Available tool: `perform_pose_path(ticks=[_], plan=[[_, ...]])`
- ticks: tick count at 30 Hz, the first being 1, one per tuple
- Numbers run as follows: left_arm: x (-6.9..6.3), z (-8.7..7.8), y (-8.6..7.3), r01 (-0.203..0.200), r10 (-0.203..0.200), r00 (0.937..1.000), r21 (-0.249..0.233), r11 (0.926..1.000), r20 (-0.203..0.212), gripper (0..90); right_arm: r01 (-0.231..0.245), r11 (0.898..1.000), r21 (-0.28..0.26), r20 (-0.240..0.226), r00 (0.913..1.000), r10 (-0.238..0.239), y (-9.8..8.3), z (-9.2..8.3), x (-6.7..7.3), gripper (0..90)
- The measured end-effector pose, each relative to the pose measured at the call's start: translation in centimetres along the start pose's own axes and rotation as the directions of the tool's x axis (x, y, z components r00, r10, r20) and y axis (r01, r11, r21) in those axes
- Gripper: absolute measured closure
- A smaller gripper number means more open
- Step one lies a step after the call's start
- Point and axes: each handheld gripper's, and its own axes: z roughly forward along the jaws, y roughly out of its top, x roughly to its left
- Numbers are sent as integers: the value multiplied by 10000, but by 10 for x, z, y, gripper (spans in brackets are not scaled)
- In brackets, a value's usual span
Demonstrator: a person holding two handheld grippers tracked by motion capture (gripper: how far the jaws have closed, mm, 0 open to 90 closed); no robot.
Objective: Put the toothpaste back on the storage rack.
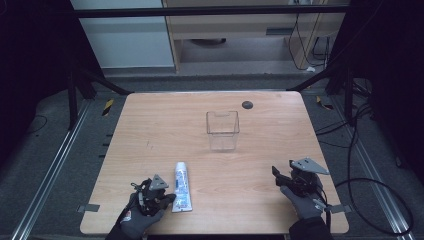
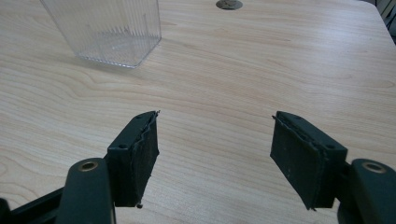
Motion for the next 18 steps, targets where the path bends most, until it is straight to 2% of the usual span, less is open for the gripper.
perform_pose_path(ticks=[7, 10, 13, 18], plan=[[-11, 7, 7, -268, 269, 9996, -69, 9996, 125, 896, -114, 9999, 47, 56, 9999, 113, 0, 0, -3, 307], [-13, 9, 9, -325, 326, 9994, -86, 9994, 144, 896, -260, 9996, 121, 2, 9997, 260, -1, 1, -4, 303], [-16, 12, 12, -321, 323, 9993, -114, 9994, 197, 896, -217, 9997, 116, 14, 9998, 217, -1, 1, -5, 300], [-21, 22, 23, -362, 372, 9986, -251, 9990, 371, 896, -260, 9996, 147, 28, 9997, 260, -1, 2, -7, 292]])
